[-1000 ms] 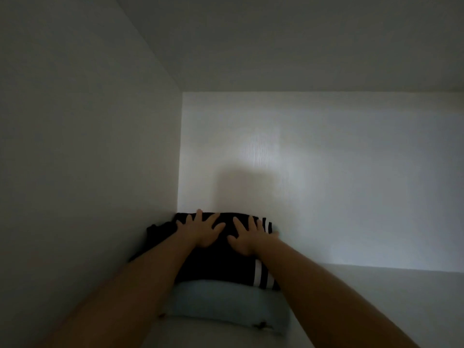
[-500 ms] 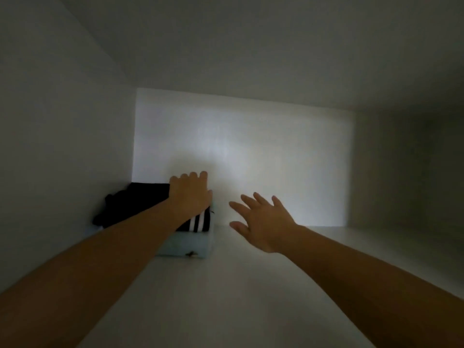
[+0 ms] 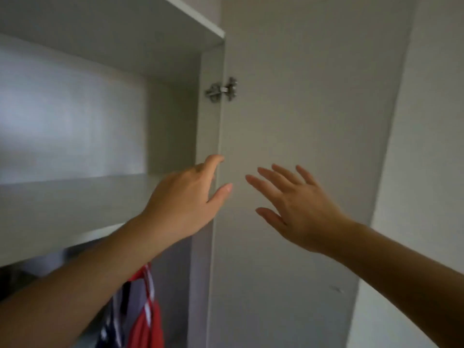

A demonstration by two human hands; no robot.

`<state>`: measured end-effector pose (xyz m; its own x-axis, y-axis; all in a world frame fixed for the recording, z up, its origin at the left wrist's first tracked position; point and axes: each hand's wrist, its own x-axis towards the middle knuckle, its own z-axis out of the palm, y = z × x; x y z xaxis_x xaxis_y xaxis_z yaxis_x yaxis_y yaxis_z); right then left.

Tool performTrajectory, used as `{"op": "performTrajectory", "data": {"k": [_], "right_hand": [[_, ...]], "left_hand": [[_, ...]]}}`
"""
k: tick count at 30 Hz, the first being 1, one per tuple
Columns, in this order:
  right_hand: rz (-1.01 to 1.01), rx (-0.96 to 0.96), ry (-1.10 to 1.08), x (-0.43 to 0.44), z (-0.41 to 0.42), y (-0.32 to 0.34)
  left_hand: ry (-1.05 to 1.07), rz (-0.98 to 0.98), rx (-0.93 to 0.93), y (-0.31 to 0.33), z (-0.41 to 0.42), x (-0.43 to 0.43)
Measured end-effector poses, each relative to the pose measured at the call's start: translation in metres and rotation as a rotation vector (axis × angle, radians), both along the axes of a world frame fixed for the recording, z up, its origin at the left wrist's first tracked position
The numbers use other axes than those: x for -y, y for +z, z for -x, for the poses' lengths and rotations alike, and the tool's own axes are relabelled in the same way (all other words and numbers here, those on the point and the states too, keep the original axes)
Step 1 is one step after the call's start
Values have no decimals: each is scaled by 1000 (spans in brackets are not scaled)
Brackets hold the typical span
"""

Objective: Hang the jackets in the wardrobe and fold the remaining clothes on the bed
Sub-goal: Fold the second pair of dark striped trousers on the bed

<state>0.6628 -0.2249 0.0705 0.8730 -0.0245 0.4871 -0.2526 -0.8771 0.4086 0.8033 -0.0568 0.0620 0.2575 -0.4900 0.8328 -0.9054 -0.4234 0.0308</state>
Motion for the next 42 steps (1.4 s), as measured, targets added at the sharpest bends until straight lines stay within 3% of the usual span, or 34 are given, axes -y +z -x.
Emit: {"op": "performTrajectory", "data": {"k": [5, 12, 22, 29, 35, 42], "right_hand": [[-89, 23, -317, 59, 162, -34], [-272, 229, -669, 104, 345, -90], [-305, 391, -1122, 186, 563, -145], [-434, 598, -1371, 247, 682, -208], [-647, 659, -1608, 271, 769, -279], [-838, 777, -1695, 314, 879, -348]], "left_hand": [[-423, 47, -113, -39, 126, 97], [-881, -2, -287, -88, 290, 225], [-1361, -158, -432, -143, 530, 408], [-1579, -377, -562, -196, 663, 517], [-1632, -689, -561, -266, 753, 587], [-1666, -912, -477, -331, 883, 659]]}}
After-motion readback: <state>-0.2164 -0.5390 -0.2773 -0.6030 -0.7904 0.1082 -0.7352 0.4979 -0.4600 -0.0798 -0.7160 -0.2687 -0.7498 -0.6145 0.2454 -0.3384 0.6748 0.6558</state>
